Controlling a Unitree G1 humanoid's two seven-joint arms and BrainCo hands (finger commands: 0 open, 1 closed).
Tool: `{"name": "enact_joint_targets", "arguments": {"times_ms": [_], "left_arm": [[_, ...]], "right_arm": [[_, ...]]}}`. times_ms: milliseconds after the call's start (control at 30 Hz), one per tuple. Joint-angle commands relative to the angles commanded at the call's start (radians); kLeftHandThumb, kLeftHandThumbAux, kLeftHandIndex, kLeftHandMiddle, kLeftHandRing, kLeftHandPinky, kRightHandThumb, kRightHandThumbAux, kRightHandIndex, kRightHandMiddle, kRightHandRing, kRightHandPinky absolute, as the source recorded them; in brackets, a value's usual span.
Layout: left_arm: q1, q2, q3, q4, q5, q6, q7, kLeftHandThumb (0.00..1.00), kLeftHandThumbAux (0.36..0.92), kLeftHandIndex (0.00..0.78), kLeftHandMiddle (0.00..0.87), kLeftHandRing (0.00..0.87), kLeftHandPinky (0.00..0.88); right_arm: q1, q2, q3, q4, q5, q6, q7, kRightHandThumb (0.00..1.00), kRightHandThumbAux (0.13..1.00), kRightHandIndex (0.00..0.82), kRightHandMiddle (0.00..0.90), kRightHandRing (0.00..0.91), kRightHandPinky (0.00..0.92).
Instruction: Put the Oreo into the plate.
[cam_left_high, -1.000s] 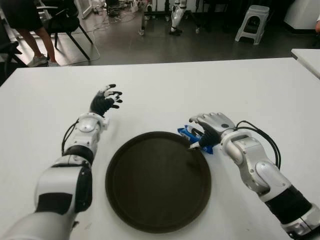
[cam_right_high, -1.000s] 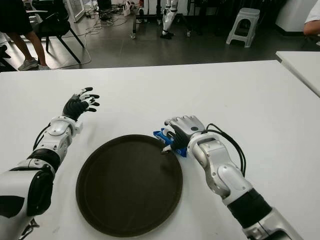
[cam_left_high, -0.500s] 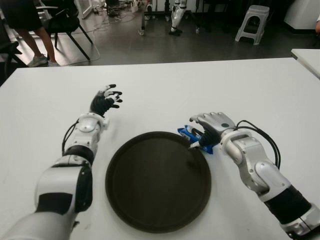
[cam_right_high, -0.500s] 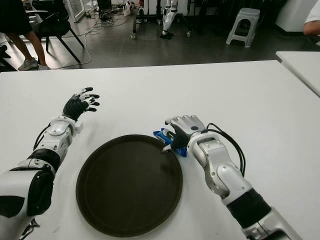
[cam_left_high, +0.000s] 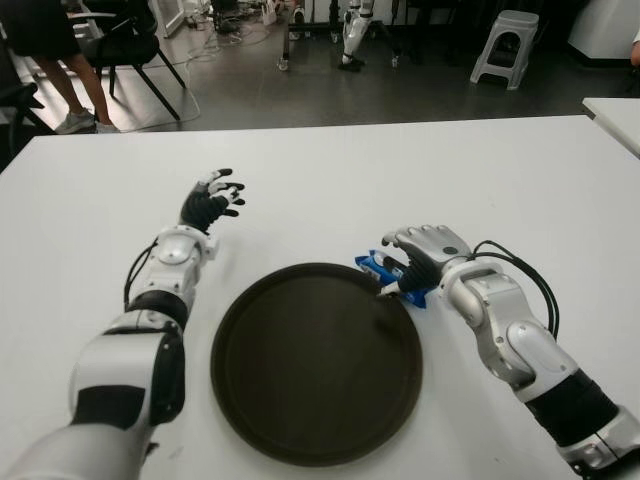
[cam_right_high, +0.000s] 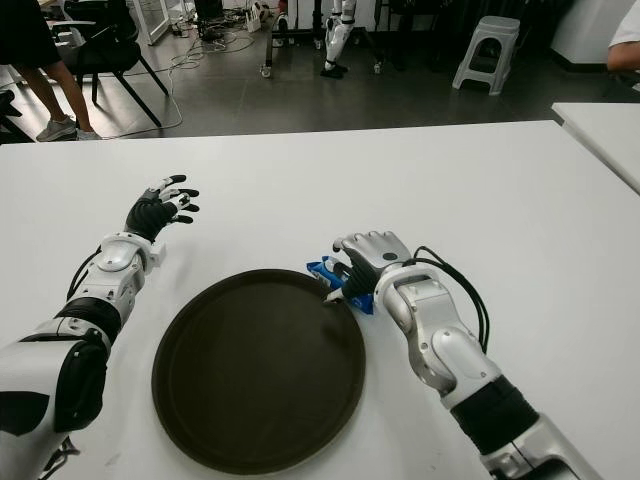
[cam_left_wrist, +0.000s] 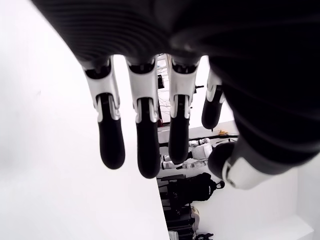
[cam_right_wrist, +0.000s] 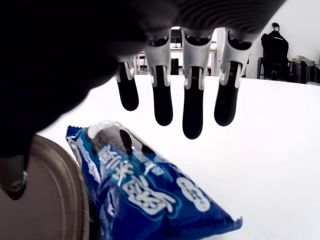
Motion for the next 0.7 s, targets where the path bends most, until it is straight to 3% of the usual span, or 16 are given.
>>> {"name": "enact_joint_targets", "arguments": {"times_ms": [700], "left_arm": [[0.0,-0.001,-0.002,-0.001,0.0,-0.001,0.0,0.23,0.639,0.169,0.307,0.371,0.419]], "right_arm": [[-0.029,0.007,0.001,0.064,0.025,0.0,0.013,0.0,0.482,0.234,0.299,0.348,0.364]]}}
